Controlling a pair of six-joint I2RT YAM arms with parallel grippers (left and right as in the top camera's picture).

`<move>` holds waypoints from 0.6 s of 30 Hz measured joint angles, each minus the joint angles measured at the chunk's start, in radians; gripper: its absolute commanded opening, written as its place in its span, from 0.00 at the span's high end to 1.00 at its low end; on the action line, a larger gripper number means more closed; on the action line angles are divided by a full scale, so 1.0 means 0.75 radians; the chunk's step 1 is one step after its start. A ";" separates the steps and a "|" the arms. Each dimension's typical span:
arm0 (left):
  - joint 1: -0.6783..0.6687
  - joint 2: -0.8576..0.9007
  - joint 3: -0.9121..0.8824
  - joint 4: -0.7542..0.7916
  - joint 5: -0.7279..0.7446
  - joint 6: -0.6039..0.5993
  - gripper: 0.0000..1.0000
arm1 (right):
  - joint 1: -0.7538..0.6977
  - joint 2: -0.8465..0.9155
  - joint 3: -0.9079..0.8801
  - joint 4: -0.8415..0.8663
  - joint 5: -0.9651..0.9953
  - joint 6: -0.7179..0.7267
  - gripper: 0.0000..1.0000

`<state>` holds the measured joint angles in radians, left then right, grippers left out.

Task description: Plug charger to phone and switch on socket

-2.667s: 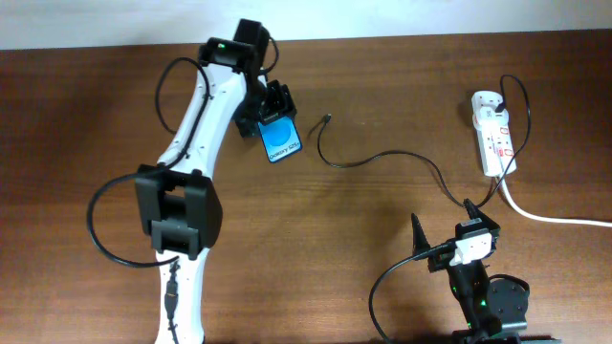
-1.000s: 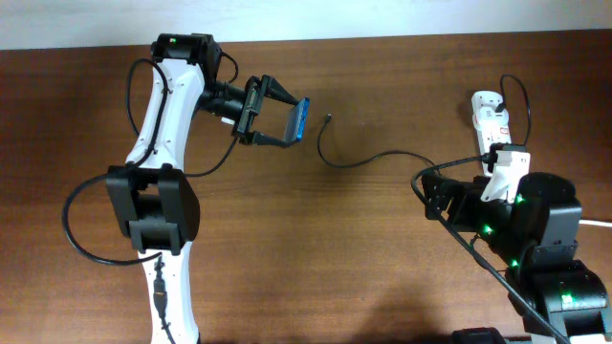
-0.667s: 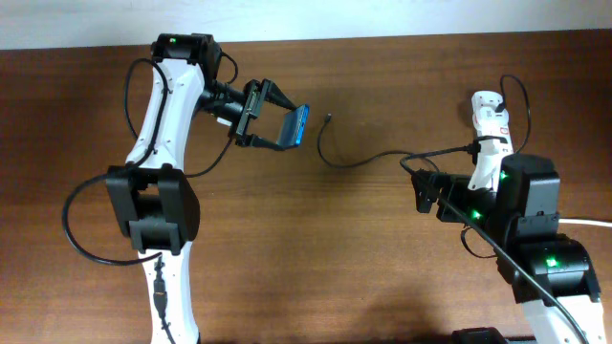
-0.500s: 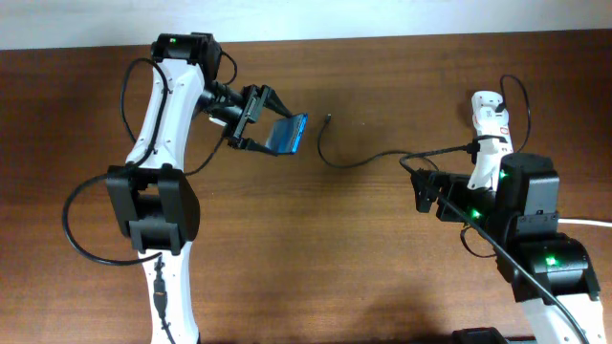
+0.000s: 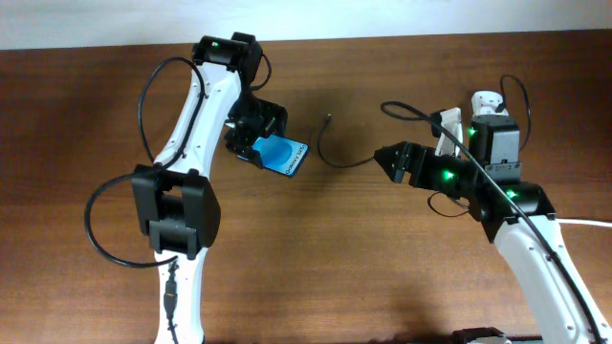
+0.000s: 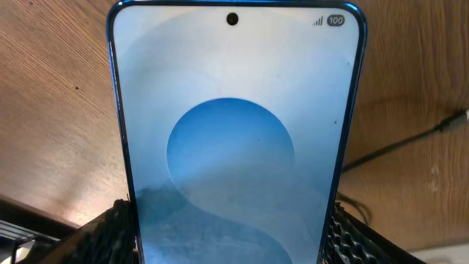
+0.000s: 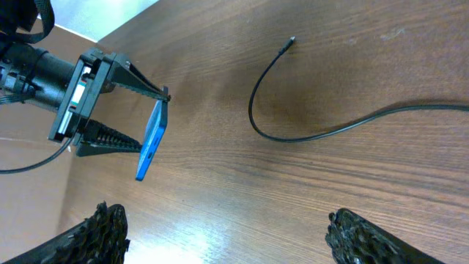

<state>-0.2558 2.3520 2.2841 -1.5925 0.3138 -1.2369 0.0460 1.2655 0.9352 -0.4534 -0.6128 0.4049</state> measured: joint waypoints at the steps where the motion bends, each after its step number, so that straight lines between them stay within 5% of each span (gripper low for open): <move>1: -0.005 0.000 0.000 0.001 -0.017 -0.023 1.00 | 0.001 0.009 0.000 0.014 -0.006 0.012 0.10; 11: -0.015 0.000 0.000 0.009 0.039 -0.123 1.00 | 0.171 0.041 0.002 0.166 -0.009 0.184 0.17; 18: -0.108 0.000 0.001 0.041 0.112 -0.124 1.00 | 0.317 0.292 0.005 0.360 0.034 0.406 0.22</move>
<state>-0.3367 2.3520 2.2845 -1.5620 0.3977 -1.3300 0.2836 1.4845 0.9390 -0.1837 -0.5873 0.7097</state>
